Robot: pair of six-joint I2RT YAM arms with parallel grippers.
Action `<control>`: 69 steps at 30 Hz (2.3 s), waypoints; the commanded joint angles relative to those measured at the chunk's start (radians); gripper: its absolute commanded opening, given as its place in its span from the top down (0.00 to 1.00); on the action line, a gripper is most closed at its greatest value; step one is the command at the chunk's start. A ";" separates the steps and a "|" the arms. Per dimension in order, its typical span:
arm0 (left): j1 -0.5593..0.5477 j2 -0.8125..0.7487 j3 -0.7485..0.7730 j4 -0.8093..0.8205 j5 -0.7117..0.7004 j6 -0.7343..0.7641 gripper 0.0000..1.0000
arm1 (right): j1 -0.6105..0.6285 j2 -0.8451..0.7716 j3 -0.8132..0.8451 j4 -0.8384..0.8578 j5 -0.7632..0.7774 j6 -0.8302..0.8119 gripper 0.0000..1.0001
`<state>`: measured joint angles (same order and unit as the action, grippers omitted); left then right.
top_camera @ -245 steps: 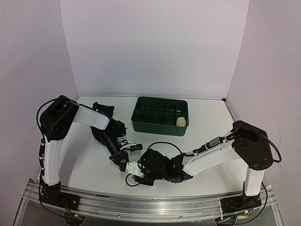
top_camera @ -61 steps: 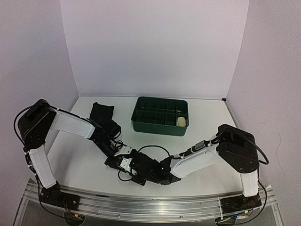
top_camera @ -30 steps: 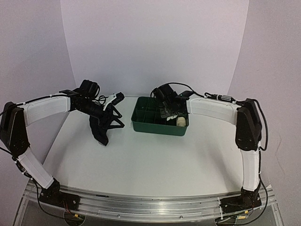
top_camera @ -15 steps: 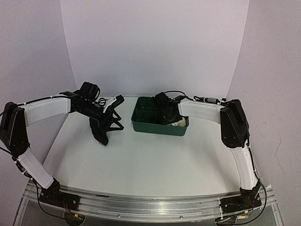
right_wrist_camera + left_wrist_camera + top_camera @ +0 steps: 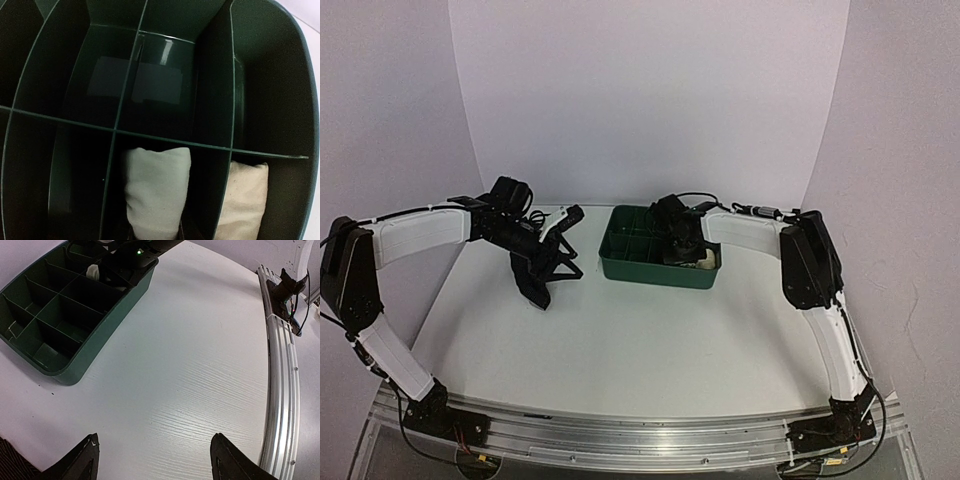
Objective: Roll the underwear
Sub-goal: Place the underwear in the storage box.
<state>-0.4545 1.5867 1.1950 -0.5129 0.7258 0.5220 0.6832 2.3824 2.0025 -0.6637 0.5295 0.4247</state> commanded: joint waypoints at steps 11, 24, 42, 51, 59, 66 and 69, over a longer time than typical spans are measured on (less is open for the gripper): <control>0.001 0.003 -0.012 0.025 -0.023 -0.017 0.24 | -0.019 0.016 0.025 -0.043 -0.075 0.029 0.65; 0.001 0.027 0.012 0.039 -0.026 -0.011 0.24 | -0.021 -0.111 0.082 -0.045 -0.064 -0.134 0.45; 0.042 0.039 0.021 0.066 -0.125 -0.047 0.25 | -0.025 -0.193 -0.112 -0.059 -0.067 -0.106 0.50; 0.180 0.152 0.085 0.027 -0.466 -0.304 0.22 | -0.051 -0.068 -0.041 -0.074 -0.074 -0.140 0.74; 0.260 0.192 0.048 0.065 -0.518 -0.370 0.18 | -0.079 -0.028 0.017 -0.073 -0.098 -0.246 0.98; 0.283 0.263 0.051 0.064 -0.529 -0.444 0.17 | -0.094 -0.003 0.060 -0.074 -0.088 -0.276 1.00; 0.289 0.287 0.030 0.069 -0.528 -0.478 0.17 | -0.093 -0.023 0.044 -0.074 -0.066 -0.209 1.00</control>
<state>-0.1792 1.8367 1.2362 -0.4606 0.2177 0.1133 0.5896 2.3656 2.0193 -0.7303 0.4179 0.1790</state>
